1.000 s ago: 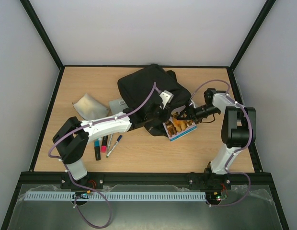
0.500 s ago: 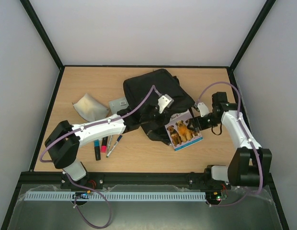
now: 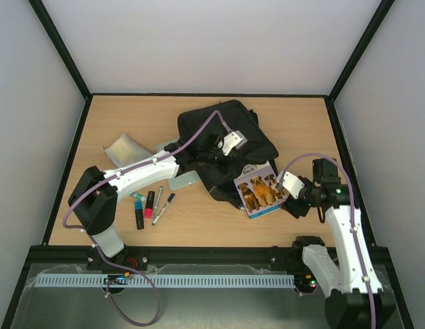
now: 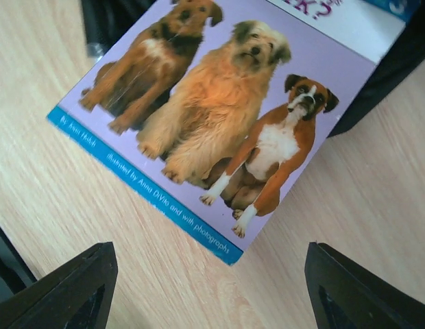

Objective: Pack the student bag
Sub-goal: Place the book in the student bag.

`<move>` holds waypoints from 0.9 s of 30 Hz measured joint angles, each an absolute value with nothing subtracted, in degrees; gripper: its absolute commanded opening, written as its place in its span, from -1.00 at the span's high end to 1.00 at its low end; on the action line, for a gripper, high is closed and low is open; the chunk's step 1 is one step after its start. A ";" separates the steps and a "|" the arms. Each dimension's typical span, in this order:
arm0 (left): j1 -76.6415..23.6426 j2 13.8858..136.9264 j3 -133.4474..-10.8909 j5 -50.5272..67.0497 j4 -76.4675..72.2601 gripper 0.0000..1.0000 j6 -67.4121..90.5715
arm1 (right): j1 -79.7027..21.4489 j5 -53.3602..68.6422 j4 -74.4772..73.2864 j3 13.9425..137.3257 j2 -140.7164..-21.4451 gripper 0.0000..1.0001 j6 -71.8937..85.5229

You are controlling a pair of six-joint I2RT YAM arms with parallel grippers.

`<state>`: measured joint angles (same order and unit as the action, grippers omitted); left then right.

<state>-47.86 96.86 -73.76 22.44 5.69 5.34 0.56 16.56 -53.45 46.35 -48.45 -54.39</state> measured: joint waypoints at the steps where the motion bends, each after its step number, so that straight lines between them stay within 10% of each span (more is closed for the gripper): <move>1: -47.57 96.95 -73.89 23.59 6.04 0.95 5.19 | 0.34 16.64 -54.08 45.74 -46.44 -0.52 -56.90; 27: -49.23 96.97 -74.00 28.53 12.16 0.95 0.23 | -30.83 -4.19 -42.92 29.26 -48.45 -0.46 -60.53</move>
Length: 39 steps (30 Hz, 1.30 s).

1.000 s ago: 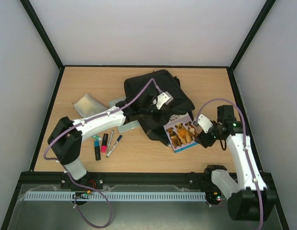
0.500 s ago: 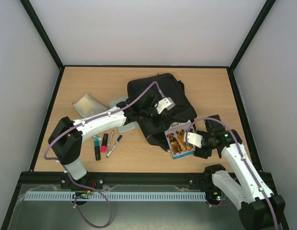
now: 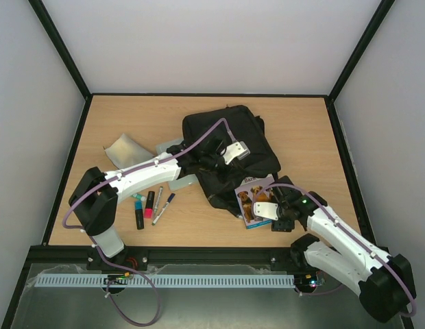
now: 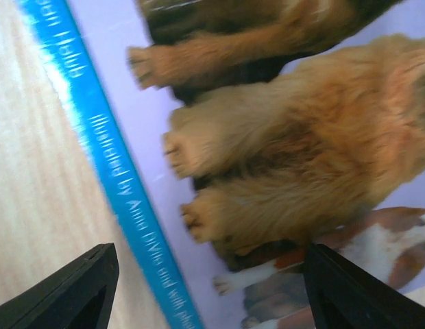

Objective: Pack the student bag
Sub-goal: Place the book in the student bag.

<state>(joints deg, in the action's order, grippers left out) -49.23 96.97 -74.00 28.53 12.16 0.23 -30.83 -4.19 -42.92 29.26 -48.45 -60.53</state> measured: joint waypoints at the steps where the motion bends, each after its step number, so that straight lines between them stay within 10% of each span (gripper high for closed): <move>1: -49.23 96.97 -74.00 28.53 12.23 0.95 0.19 | -31.00 -4.73 -41.85 29.21 -48.82 -0.42 -60.10; 25: -50.72 97.71 -74.63 28.14 14.00 0.95 -1.48 | -33.89 -8.51 -7.33 26.06 -61.17 0.18 -52.40; 39: -51.27 97.71 -75.07 25.58 15.09 0.95 -3.51 | -34.13 -6.35 -2.81 23.81 -58.81 -0.10 -48.90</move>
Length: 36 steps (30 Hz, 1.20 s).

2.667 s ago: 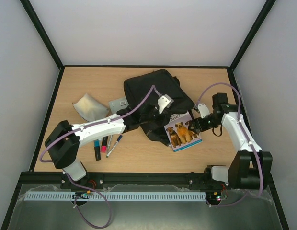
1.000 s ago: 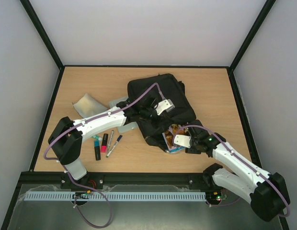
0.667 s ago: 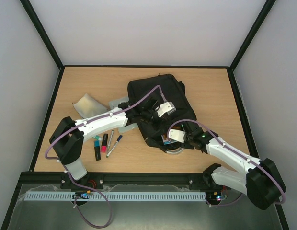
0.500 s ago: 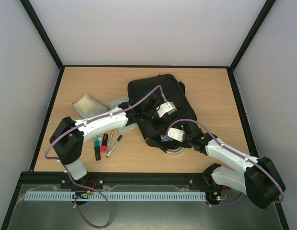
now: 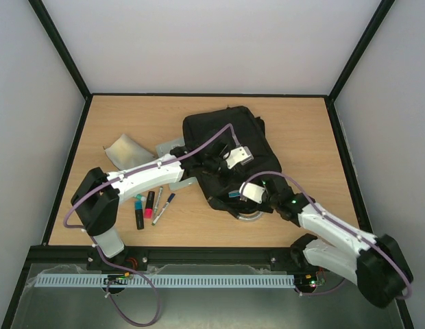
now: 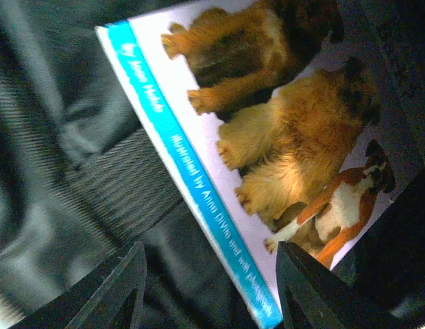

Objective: Pack the student bag
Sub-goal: Place the book in the student bag.

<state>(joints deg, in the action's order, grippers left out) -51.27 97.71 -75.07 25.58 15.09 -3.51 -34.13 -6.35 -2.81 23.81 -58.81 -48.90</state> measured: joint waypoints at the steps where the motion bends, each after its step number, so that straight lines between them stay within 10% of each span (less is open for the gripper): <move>1: -51.33 97.67 -75.07 25.41 15.09 0.95 -3.62 | -34.15 -5.19 -5.37 24.14 -56.55 -0.10 -48.80; 18: -51.29 96.92 -75.81 22.02 19.79 0.95 -5.15 | -25.98 8.78 -39.77 50.52 -45.34 0.13 -41.23; 36: -52.88 81.71 -61.82 16.23 18.15 0.95 -6.20 | -23.31 25.71 -40.47 54.68 -60.90 -0.22 -40.03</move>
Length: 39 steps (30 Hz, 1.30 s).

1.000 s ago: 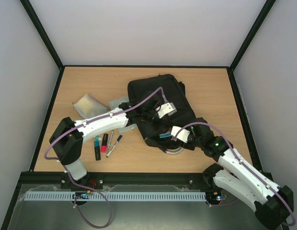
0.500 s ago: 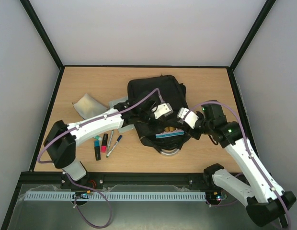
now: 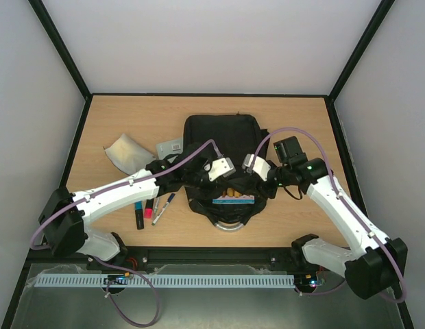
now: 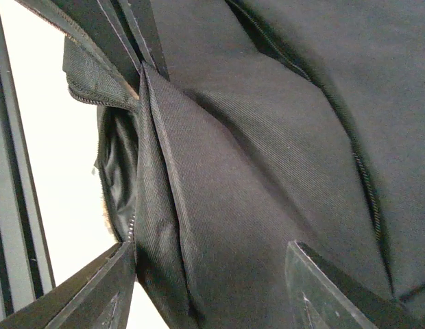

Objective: Pack the student bag
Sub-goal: Place the book in the student bag.

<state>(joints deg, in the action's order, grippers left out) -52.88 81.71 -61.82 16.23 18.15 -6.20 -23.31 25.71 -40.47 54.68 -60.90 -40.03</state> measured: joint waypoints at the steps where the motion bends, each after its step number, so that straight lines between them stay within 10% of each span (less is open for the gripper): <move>1: -52.93 81.71 -61.73 16.19 18.09 0.95 -6.24 | -23.31 26.37 -40.32 54.63 -61.69 -0.21 -40.01; 9: -53.08 81.71 -61.47 15.00 17.34 0.90 -6.26 | -23.31 29.47 -37.39 53.49 -66.22 0.22 -38.94; 14: -53.19 81.65 -60.99 13.91 17.04 0.13 -6.28 | -23.31 29.95 -34.24 52.05 -67.94 0.67 -37.28; 18: -55.75 79.44 -61.01 8.75 17.93 -0.11 -6.70 | -23.31 29.30 -31.73 51.20 -68.03 0.88 -34.28; 32: -77.21 73.41 -54.15 -14.70 15.94 0.39 -0.60 | -23.31 28.34 -24.45 51.92 -64.42 0.98 -21.80; 39: -78.00 89.54 -57.43 -21.91 17.93 0.00 -1.74 | -23.31 28.99 -21.98 49.23 -63.09 0.98 -19.99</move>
<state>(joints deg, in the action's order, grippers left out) -78.00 89.54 -57.43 -21.91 17.93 -1.74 -23.31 28.99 -21.98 49.23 -63.09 -19.99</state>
